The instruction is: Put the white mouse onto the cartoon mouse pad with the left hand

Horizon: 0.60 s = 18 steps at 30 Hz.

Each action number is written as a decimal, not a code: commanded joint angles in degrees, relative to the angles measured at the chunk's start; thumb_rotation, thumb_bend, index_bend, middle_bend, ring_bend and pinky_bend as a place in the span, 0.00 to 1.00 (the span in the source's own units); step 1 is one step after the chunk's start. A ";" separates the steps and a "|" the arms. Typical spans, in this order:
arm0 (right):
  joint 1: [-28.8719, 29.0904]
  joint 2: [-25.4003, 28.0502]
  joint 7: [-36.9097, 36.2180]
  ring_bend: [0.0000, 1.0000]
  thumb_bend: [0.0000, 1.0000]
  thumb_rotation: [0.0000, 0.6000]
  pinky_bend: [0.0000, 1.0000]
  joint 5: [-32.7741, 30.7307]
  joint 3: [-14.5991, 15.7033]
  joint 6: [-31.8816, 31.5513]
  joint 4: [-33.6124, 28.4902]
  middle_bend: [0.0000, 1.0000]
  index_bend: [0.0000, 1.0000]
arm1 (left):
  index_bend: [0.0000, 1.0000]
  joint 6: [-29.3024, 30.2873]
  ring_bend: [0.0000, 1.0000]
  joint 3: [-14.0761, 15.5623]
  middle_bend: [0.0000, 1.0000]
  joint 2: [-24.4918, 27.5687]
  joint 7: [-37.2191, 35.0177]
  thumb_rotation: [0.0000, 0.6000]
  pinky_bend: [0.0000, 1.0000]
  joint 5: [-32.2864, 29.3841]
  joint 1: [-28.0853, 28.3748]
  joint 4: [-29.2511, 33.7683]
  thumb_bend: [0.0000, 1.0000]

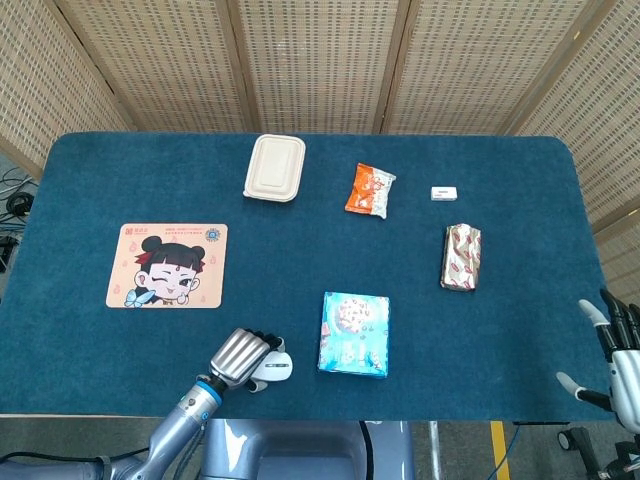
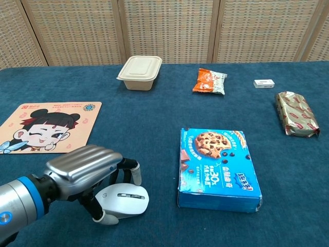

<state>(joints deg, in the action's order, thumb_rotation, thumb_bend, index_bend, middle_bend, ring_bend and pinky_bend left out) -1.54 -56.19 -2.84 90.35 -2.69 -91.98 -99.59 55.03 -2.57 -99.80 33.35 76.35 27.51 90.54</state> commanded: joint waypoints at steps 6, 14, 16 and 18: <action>-0.09 0.13 -0.30 0.00 0.05 1.00 0.00 0.24 0.08 -0.19 -0.06 0.00 0.12 | 0.45 3.22 0.49 -3.56 0.48 4.44 -0.48 1.00 0.54 -4.43 -0.17 5.26 0.21; -0.13 0.22 -0.29 0.00 0.05 1.00 0.00 0.76 0.24 -0.39 -0.36 0.00 0.12 | 0.45 4.34 0.49 -14.46 0.48 17.64 -6.73 1.00 0.54 -17.28 -0.03 9.26 0.22; -0.18 0.27 -0.32 0.00 0.05 1.00 0.00 0.76 0.23 -0.49 -0.43 0.00 0.12 | 0.45 3.62 0.49 -15.95 0.48 19.71 -8.68 1.00 0.54 -20.76 0.02 8.88 0.22; -0.17 0.33 -0.47 0.00 0.05 1.00 0.00 0.67 0.22 -0.43 -0.49 0.00 0.12 | 0.45 4.32 0.49 -17.71 0.48 20.44 -9.56 1.00 0.54 -25.81 0.30 7.68 0.23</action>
<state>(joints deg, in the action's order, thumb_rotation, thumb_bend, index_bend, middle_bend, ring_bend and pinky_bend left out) -1.72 -55.86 -3.31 91.03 -2.47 -92.41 -100.08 59.33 -16.54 -82.49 26.82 57.21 27.58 98.97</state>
